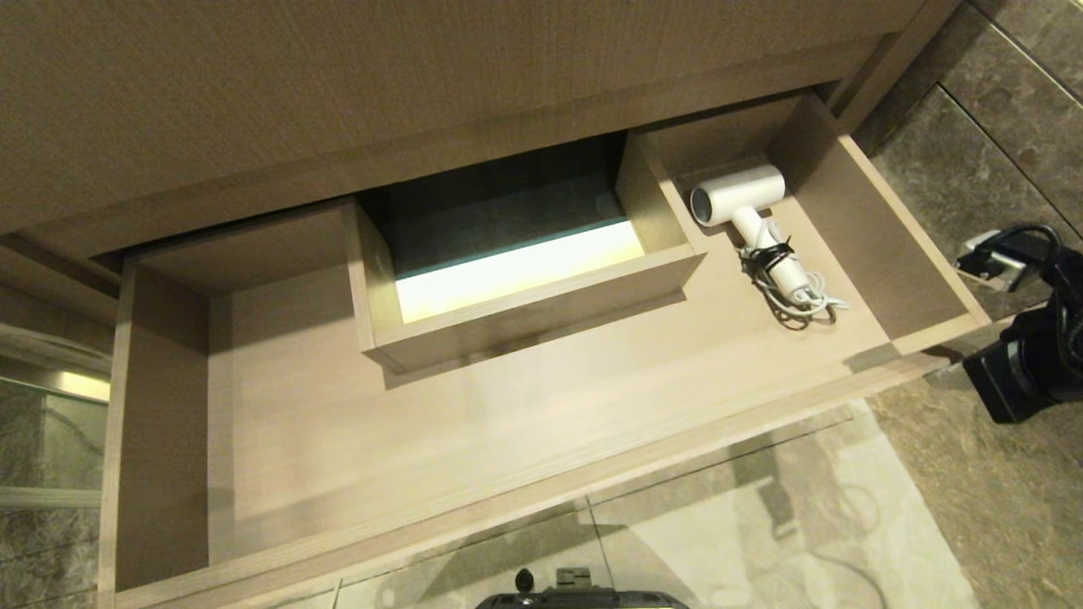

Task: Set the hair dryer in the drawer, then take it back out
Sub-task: Close the drawer

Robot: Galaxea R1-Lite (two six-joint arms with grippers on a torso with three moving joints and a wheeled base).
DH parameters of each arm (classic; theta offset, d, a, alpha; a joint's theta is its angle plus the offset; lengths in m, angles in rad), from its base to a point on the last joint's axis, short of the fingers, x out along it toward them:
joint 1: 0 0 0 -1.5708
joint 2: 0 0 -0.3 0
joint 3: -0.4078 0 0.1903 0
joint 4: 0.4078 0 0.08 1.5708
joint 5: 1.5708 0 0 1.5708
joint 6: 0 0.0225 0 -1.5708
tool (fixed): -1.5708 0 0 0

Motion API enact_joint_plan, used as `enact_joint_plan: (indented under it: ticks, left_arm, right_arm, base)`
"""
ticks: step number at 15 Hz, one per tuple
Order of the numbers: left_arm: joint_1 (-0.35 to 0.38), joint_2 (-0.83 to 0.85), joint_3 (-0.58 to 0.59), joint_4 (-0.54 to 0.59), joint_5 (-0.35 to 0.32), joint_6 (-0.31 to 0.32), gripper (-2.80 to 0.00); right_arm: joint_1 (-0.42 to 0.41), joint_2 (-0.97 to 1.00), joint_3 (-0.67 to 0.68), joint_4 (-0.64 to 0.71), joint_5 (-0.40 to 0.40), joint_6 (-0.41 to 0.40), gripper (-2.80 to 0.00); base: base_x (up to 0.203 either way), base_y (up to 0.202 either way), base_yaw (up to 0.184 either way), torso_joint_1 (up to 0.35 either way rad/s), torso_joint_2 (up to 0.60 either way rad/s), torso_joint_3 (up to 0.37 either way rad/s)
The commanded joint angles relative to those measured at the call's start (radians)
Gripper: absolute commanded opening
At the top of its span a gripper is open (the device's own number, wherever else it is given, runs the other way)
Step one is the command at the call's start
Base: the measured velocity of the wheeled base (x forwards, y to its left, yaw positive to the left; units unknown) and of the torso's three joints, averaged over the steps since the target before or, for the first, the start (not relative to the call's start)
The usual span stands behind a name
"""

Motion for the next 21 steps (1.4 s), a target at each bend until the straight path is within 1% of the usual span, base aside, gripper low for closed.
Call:
enact_joint_plan:
  ticks: [1, 3, 4, 5, 6, 7, 9, 10, 12, 14, 17, 21]
  left_arm:
    - [0.0, 0.0, 0.002, 0.001, 0.0, -0.001, -2.8]
    - [0.0, 0.0, 0.002, 0.001, 0.0, 0.001, -2.8]
    - [-0.001, 0.0, 0.002, 0.001, 0.0, 0.001, -2.8]
    - [0.0, 0.0, 0.002, 0.001, 0.0, 0.001, -2.8]
    - [0.0, 0.0, 0.002, 0.001, 0.0, 0.001, -2.8]
    - [0.0, 0.0, 0.001, 0.001, 0.0, 0.001, -2.8]
    - [0.0, 0.0, 0.002, 0.001, 0.0, 0.001, -2.8]
    - [0.0, 0.0, 0.002, 0.001, 0.0, 0.0, -2.8]
    - [-0.001, 0.0, 0.002, 0.001, 0.0, 0.001, -2.8]
    - [0.0, 0.0, 0.002, 0.001, 0.0, 0.001, -2.8]
    - [0.0, 0.0, 0.002, 0.001, 0.0, 0.001, -2.8]
    - [0.0, 0.0, 0.002, 0.001, 0.0, 0.001, -2.8]
  right_arm:
    - [-0.001, 0.019, -0.018, -0.144, 0.008, 0.01, -2.8]
    - [0.0, 0.035, -0.039, -0.322, 0.015, 0.053, -2.8]
    - [0.0, 0.06, -0.071, -0.383, 0.015, 0.066, -2.8]
    - [0.0, 0.081, -0.11, -0.428, 0.015, 0.083, -2.8]
    - [-0.001, 0.094, -0.131, -0.443, 0.011, 0.113, -2.8]
    - [-0.004, 0.082, -0.12, -0.419, 0.008, 0.115, -2.8]
    - [-0.012, 0.017, -0.076, -0.322, 0.009, 0.112, -2.8]
    - [-0.014, -0.022, -0.048, -0.269, 0.009, 0.111, -2.8]
    - [-0.013, -0.109, 0.031, -0.209, 0.01, 0.111, -2.8]
    - [-0.005, -0.192, 0.105, -0.196, 0.01, 0.104, -2.8]
    - [0.003, -0.293, 0.177, -0.188, 0.009, 0.065, -2.8]
    - [0.001, -0.437, 0.283, -0.202, 0.006, 0.075, -2.8]
  base:
    - [0.0, 0.0, 0.0, 0.0, 0.0, 0.0]
    - [0.0, 0.0, 0.0, 0.0, 0.0, 0.0]
    - [0.0, 0.0, 0.0, 0.0, 0.0, 0.0]
    - [0.0, 0.0, 0.0, 0.0, 0.0, 0.0]
    - [0.0, 0.0, 0.0, 0.0, 0.0, 0.0]
    - [0.0, 0.0, 0.0, 0.0, 0.0, 0.0]
    - [0.0, 0.0, 0.0, 0.0, 0.0, 0.0]
    - [0.0, 0.0, 0.0, 0.0, 0.0, 0.0]
    - [0.0, 0.0, 0.0, 0.0, 0.0, 0.0]
    - [0.0, 0.0, 0.0, 0.0, 0.0, 0.0]
    - [0.0, 0.0, 0.0, 0.0, 0.0, 0.0]
    - [0.0, 0.0, 0.0, 0.0, 0.0, 0.0]
